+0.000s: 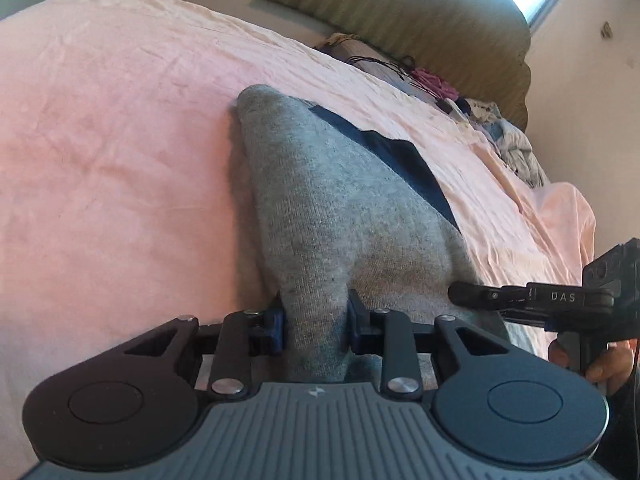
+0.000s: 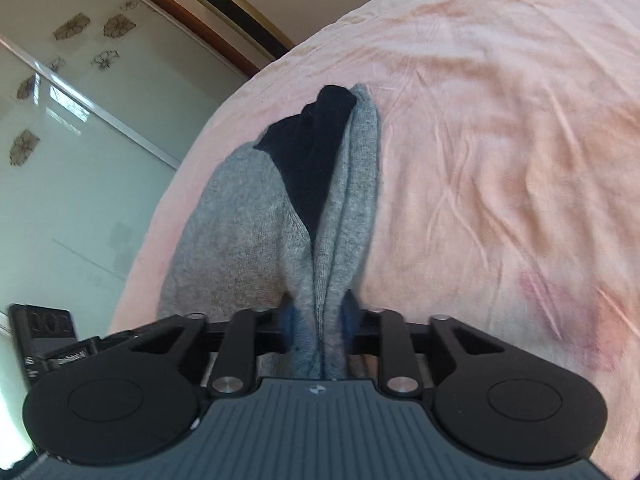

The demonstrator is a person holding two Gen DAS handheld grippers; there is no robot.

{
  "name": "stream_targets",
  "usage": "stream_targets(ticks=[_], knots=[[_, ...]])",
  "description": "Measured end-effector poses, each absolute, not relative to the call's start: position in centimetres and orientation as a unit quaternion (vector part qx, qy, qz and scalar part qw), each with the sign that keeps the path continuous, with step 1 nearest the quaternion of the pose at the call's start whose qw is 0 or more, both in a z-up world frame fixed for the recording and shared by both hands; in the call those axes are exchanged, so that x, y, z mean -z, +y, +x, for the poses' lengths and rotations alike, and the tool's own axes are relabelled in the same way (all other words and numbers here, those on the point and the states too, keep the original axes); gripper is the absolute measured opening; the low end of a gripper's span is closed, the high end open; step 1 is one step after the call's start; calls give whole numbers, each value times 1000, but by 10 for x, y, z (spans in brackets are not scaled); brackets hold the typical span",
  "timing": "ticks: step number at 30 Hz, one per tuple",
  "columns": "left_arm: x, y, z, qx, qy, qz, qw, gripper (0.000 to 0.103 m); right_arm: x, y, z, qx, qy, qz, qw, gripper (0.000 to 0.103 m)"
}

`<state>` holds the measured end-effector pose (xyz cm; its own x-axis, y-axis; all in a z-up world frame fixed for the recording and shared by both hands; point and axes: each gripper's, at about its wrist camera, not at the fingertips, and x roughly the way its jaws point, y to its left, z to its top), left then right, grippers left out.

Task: Fold small clothes

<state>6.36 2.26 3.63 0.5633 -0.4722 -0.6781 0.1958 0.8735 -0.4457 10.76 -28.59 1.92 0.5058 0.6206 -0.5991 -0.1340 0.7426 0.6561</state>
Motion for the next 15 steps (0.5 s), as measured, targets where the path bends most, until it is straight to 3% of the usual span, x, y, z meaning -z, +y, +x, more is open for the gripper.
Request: stream_targets(ticks=[3,5,7,9,13,15], knots=[[-39,27,65,201,434,-145,866,30,-11,-298,108,-233,438,308,812,17],[-47,27,59,193,434,-135,870,30,-12,-296,103,-229,430,308,817,21],[-60,27,41,180,409,-128,886,30,-23,-294,93,-212,420,300,830,40],[-76,24,20,179,354,-107,912,31,-39,-297,82,-195,394,289,851,48],[-82,-26,17,194,313,-9,930,50,-69,-286,89,-211,349,286,867,51],[-66,-46,27,193,334,16,923,50,-75,-268,107,-226,346,281,866,55]])
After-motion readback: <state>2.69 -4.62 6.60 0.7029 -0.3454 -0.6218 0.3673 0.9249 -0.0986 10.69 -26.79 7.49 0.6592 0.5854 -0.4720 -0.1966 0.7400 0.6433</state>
